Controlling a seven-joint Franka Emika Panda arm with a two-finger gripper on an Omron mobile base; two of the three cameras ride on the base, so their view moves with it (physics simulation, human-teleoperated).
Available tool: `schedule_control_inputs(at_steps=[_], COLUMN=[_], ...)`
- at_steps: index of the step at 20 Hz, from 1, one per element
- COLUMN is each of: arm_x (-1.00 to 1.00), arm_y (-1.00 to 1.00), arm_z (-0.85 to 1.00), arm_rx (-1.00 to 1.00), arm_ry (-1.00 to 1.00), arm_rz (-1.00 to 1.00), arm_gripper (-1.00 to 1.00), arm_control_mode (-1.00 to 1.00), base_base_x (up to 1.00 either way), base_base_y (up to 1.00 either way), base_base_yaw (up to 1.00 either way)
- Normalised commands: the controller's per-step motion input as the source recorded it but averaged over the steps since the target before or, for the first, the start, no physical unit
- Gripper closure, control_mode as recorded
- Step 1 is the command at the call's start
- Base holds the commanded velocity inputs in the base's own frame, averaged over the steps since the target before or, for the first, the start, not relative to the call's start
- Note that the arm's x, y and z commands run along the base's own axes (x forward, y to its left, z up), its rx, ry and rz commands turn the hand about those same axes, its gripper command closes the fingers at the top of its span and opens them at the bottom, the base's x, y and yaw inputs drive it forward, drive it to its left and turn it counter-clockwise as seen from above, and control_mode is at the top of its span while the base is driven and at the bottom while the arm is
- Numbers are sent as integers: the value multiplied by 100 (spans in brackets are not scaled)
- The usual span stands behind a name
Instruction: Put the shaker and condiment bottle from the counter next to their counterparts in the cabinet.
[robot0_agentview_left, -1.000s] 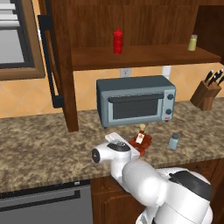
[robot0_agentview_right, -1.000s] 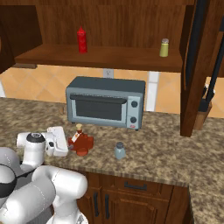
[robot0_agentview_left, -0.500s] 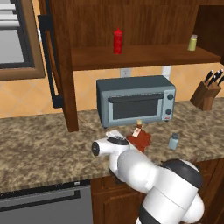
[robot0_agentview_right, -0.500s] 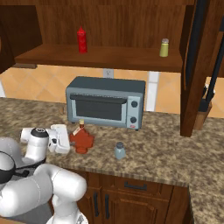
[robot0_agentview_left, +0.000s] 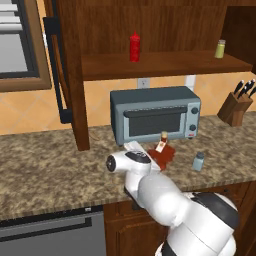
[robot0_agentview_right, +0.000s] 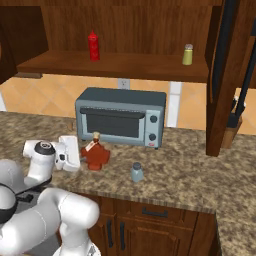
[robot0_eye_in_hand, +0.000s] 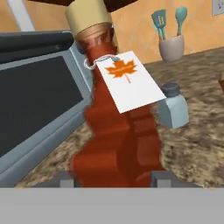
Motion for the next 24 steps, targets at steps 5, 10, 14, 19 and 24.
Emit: schedule_control_inputs(at_steps=[5,10,14,19,24], arm_x=[-56,-33,-56,-65,-46], arm_y=[-10,-30,-19,-9,-2], arm_z=[44,83,82,76,80], arm_rx=[0,1,1,0,0], arm_ry=[-11,-4,-2,-7,-15], arm_rz=[20,20,20,17,18], arm_gripper=[100,100,100,100,100], arm_control_mode=[-100,-100,-100,-100,-100], base_base_x=[0,0,0,0,0], base_base_y=[0,0,0,0,0], base_base_yaw=[0,0,0,0,0])
